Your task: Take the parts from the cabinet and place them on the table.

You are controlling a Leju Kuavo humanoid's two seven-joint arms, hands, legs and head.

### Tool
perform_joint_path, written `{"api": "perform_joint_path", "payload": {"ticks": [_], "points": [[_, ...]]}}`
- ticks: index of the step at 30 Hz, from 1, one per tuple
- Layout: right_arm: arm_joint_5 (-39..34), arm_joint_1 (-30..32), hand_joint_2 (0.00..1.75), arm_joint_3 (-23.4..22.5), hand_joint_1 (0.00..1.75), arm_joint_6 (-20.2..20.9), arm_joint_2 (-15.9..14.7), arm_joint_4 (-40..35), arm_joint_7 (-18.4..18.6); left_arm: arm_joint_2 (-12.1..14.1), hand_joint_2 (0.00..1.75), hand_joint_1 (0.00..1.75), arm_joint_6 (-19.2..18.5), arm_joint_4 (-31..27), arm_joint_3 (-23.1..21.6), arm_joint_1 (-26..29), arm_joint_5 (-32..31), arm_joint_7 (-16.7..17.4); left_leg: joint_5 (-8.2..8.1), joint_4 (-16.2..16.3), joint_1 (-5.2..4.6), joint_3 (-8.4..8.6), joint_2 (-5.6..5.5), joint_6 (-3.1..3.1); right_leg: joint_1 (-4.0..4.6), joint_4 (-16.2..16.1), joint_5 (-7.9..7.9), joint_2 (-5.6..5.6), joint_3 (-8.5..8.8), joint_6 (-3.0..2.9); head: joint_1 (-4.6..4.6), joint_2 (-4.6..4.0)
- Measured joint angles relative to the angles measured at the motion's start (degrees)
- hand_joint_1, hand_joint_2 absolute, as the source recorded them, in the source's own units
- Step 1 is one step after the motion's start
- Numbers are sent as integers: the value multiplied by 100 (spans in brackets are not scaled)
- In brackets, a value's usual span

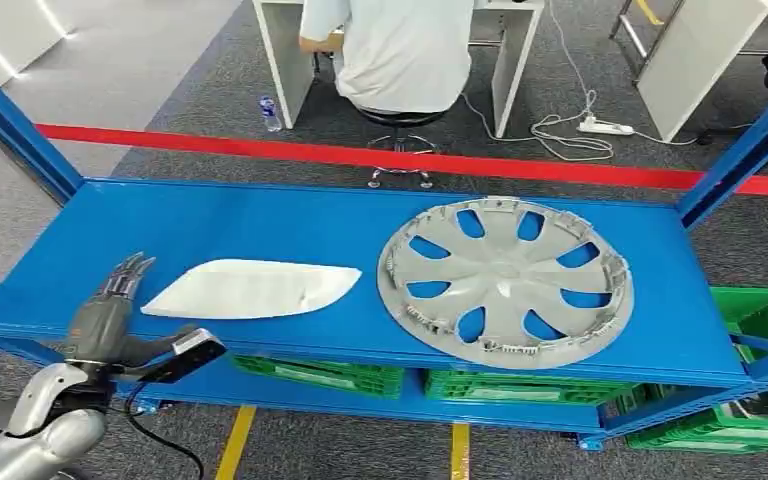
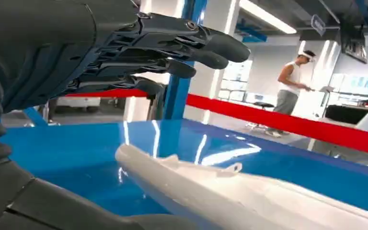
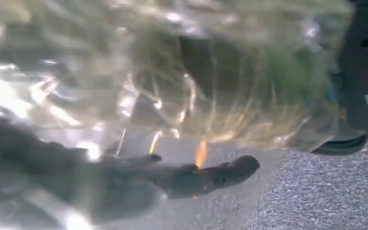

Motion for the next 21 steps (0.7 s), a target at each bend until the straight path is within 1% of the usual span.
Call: {"api": "perform_joint_path", "payload": {"ticks": [4, 10, 16, 21], "points": [[0, -54, 0, 44, 0, 74, 4, 65, 0, -85, 175, 0, -131, 81, -46, -85, 412, -162, 0, 0, 0, 1, 0, 0, 0, 0, 1, 0, 0, 0, 0, 0], [0, -154, 0, 131, 0, 188, 15, 216, -2, -212, 175, 0, -359, 212, -201, -305, 656, -232, 0, 1, -1, 1, 0, 0, -1, 0, 1, 0, 1, 0, 0, 0], [0, -217, 0, 219, 0, 251, 26, 323, 0, -245, 175, 0, -693, 326, -378, -603, 641, -122, 0, 1, -1, 1, 0, 0, 0, 0, 1, 0, 2, 0, 0, 0], [0, -246, 0, 271, 0, 302, 33, 369, 0, -195, 175, 0, -969, 391, -494, -803, 488, 35, 0, 1, 0, 1, 0, 0, 1, 1, 1, 0, 7, 0, 2, 0]]}}
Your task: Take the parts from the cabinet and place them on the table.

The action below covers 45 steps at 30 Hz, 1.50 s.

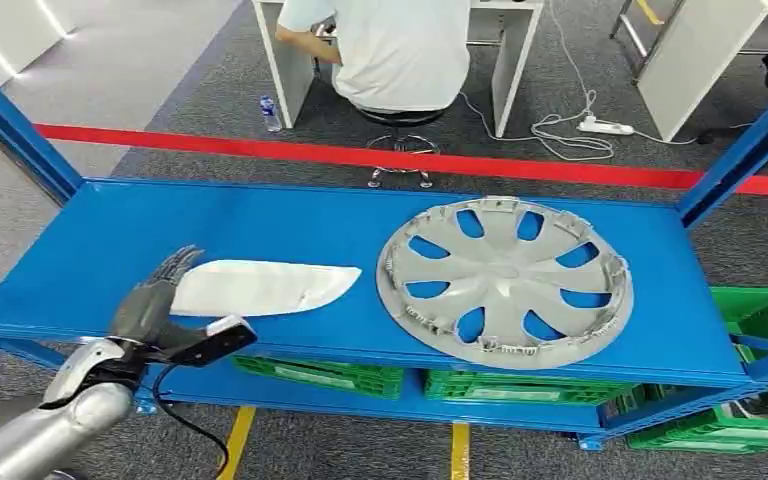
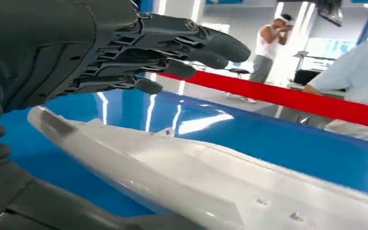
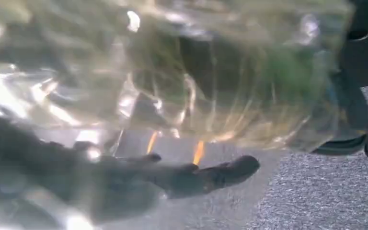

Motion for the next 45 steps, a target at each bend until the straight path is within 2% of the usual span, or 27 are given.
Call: {"api": "perform_joint_path", "payload": {"ticks": [8, 17, 25, 33, 36, 37, 38, 39, 40, 45], "points": [[0, -1, 0, 7, 0, 35, 24, 28, 0, 100, 175, 0, -356, 177, -157, -121, -157, 138, 0, 0, 0, 0, 0, 0, 0, 0, 0, 0, 1, 0, -2, 0], [0, -6, 0, 7, 0, 59, 61, 55, 0, 100, 175, 0, -487, 269, -247, -107, -116, 179, 0, 0, -1, -1, 0, 0, -1, 0, 0, 0, -1, 0, -2, 0], [0, -44, 0, 7, 0, 63, 79, 118, 0, -18, 175, 0, -761, 415, -352, -67, 101, 194, 0, 0, -1, 1, -1, 0, -1, 0, 0, -3, 6, 0, -2, 0], [0, -59, 0, 11, 0, 68, 81, 157, 0, -125, 175, 0, -771, 518, -374, -71, 116, 196, 0, 0, -1, 15, -1, 0, -1, 0, -1, -3, 12, 0, -2, 0], [0, -59, 0, 13, 0, 68, 81, 168, 0, -149, 175, 12, -771, 529, -380, -71, 116, 197, 0, 0, 0, 17, -1, 0, -1, 0, -1, -4, 14, 0, -2, 0], [0, -60, 0, 13, 0, 68, 81, 170, 0, -155, 175, 42, -771, 538, -380, -72, 116, 194, 0, 0, 0, 18, -1, 0, -1, 0, -1, -3, 16, 0, -2, 0], [0, -61, 0, 13, 0, 68, 81, 170, 0, -160, 175, 84, -774, 544, -382, -72, 116, 197, 0, 0, 0, 20, -1, 0, -1, 0, -1, -3, 17, 0, -2, 0], [0, -62, 0, 13, 0, 68, 81, 175, 0, -164, 175, 106, -780, 553, -387, -71, 116, 197, 0, 0, 0, 21, -1, 0, -1, 0, -1, -3, 18, 0, -2, 0], [0, -66, 0, 15, 0, 79, 81, 177, 0, -173, 175, 145, -782, 564, -396, -71, 116, 197, 0, 0, 0, 20, -1, 0, -1, 0, 0, -3, 17, 0, -2, 0], [0, -114, 0, 39, 0, 181, 107, 256, 0, -219, 175, 159, -725, 643, -450, -75, 46, 194, 0, 0, 0, 22, 0, 0, -2, 0, 0, -2, 17, 0, -2, 0]]}}
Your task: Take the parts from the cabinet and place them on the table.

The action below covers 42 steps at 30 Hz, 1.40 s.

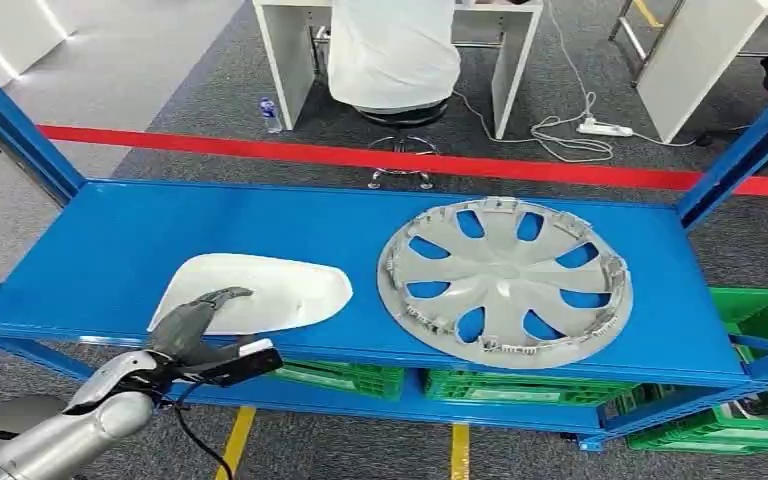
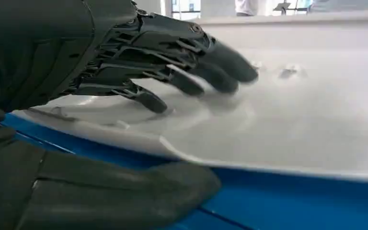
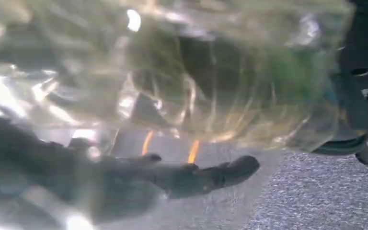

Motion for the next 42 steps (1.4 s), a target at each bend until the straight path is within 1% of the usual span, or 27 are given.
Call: {"api": "perform_joint_path", "payload": {"ticks": [1, 4, 5, 6, 8, 12, 16, 17, 19, 22, 27, 36, 38, 40, 42], "points": [[0, -7, 0, 7, 0, 0, 2, 9, 0, -7, 175, 157, 13, 2, -4, -8, -15, 0, 0, 0, 0, 1, 0, 0, 0, 0, 0, 0, 1, 0, 0, 0], [0, -13, 0, 22, 0, -2, 4, 26, 0, -22, 175, 162, 90, 4, -7, -41, -87, 0, 0, 0, 0, 1, 0, 0, 0, 0, 0, 0, 1, 0, 0, 0], [0, -13, 0, 24, 0, -2, 4, 31, -2, -22, 175, 168, 96, 4, -7, -58, -111, 0, 0, 0, 0, 1, 0, 0, 0, 0, 0, 0, 2, 0, 0, 0], [0, -14, 0, 26, 0, -2, 4, 33, 0, -24, 175, 164, 103, 4, -7, -73, -135, 0, 0, 0, 0, 1, 0, 0, 0, 0, 0, 0, 2, 0, 0, 0], [0, -14, 0, 33, 0, -2, 7, 35, 0, -24, 175, 169, 146, 4, -4, -102, -201, 0, 0, 0, 0, 2, 0, 0, 0, 0, 0, 1, 2, 0, 0, 0], [0, -14, 0, 37, 0, -9, 11, 44, 0, -24, 175, 169, 282, 4, 15, -161, -308, 0, 0, 0, 0, 5, 0, 0, 1, 1, 0, 1, 6, 0, 0, 0], [0, -13, 0, 37, 0, -13, 17, 50, 0, -24, 175, 169, 286, 4, 37, -217, -315, 0, 0, 0, 0, 7, 0, 0, 0, 1, 0, 1, 14, 0, 0, 0], [0, -14, 0, 37, 0, -13, 17, 52, 0, -24, 175, 175, 286, 4, 37, -221, -315, 0, 0, 0, 0, 7, 0, 0, 0, 1, 0, 2, 18, 0, 0, 0], [0, -13, 0, 37, 0, -18, 20, 55, 0, -24, 175, 175, 295, 4, 37, -221, -330, 0, 0, 0, 0, 7, 1, 0, 0, 1, 0, 2, 20, 0, 0, 0], [0, -13, 0, 39, 0, -20, 24, 57, 0, -26, 175, 175, 472, 4, 42, -220, -491, 0, 0, 0, 0, 7, 1, 0, 0, 1, 0, 2, 15, 0, 0, 0], [0, -11, 0, 42, 0, -20, 28, 57, 0, -9, 175, 175, 975, -101, 52, -193, -1065, -2, 0, 0, 1, 6, 1, 0, 0, 0, 0, 2, 7, 0, 0, 0], [0, -12, 0, 61, 0, -18, 28, 59, 0, 42, 175, 175, 1016, -232, 118, -179, -1141, -2, 0, 0, 0, 3, 1, 0, 0, 0, 0, 2, 7, 0, 0, 0], [0, -12, 0, 61, 0, -17, 28, 59, 0, 44, 175, 175, 1077, -234, 120, -172, -1236, -2, 0, 0, 1, 2, 1, 0, 0, 0, 0, 2, 9, 0, 0, 0], [0, -11, 0, 61, 0, -9, 31, 59, 0, 59, 175, 175, 1373, -284, 122, -154, -1579, -22, 0, 0, 1, -1, 1, 0, 0, 1, 0, 2, 5, 0, 0, 0], [0, -11, 0, 68, 0, 9, 31, 61, 0, 105, 175, 175, 1771, -430, 133, -155, -2051, -35, 0, 0, 1, -2, 1, 0, 0, 1, 0, 1, -1, 0, 0, 0]]}}
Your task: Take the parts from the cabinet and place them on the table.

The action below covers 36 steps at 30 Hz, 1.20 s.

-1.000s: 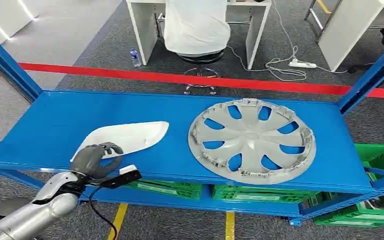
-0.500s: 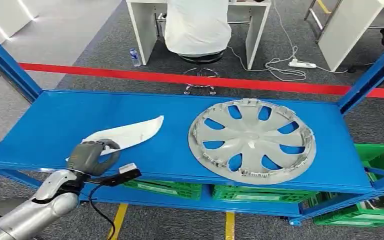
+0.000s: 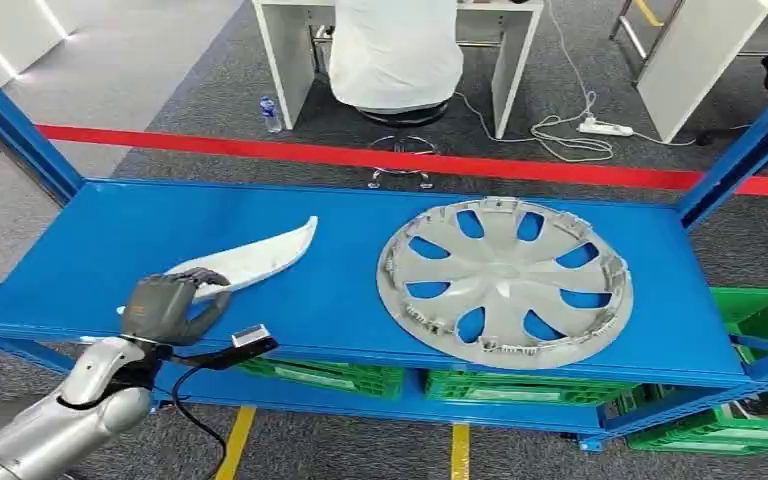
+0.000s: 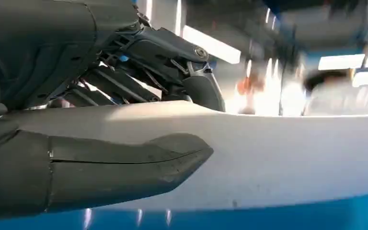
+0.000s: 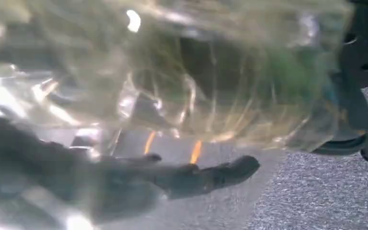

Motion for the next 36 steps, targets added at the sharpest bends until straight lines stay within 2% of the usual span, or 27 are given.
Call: {"api": "perform_joint_path", "payload": {"ticks": [7, 12, 17, 22, 36], "points": [[0, 2, 0, 9, 0, 59, 0, 24, 0, 146, 175, 175, 716, -604, 112, 43, -791, -153, 0, 0, 0, -4, 0, 0, 0, 0, 0, 1, 9, 0, 0, 0], [0, 2, 0, 9, 0, 74, 11, 46, 0, 199, 175, 175, 769, -1073, 238, 96, -1432, -233, 0, 0, 0, -4, 0, 0, 0, 0, 0, 2, 11, 0, 0, 0], [0, 0, 0, 13, 0, 113, 28, 70, 0, 188, 175, 175, 773, -1536, 601, 203, -2069, -598, 0, 0, 0, -4, 0, 0, 0, 0, 0, 1, 4, 0, 0, 0], [0, 0, 0, 20, 0, 151, 35, 96, 0, 144, 175, 175, 773, -1856, 938, 289, -2239, -874, 0, 0, 0, -3, 1, 0, 0, 0, 0, 0, -4, 0, 0, 0], [0, 0, 0, 22, 0, 164, 42, 129, 0, 114, 175, 175, 773, -1996, 1095, 370, -2268, -885, 0, 0, -1, -4, 1, 0, 0, 0, 0, 2, -1, 0, 0, 0]]}}
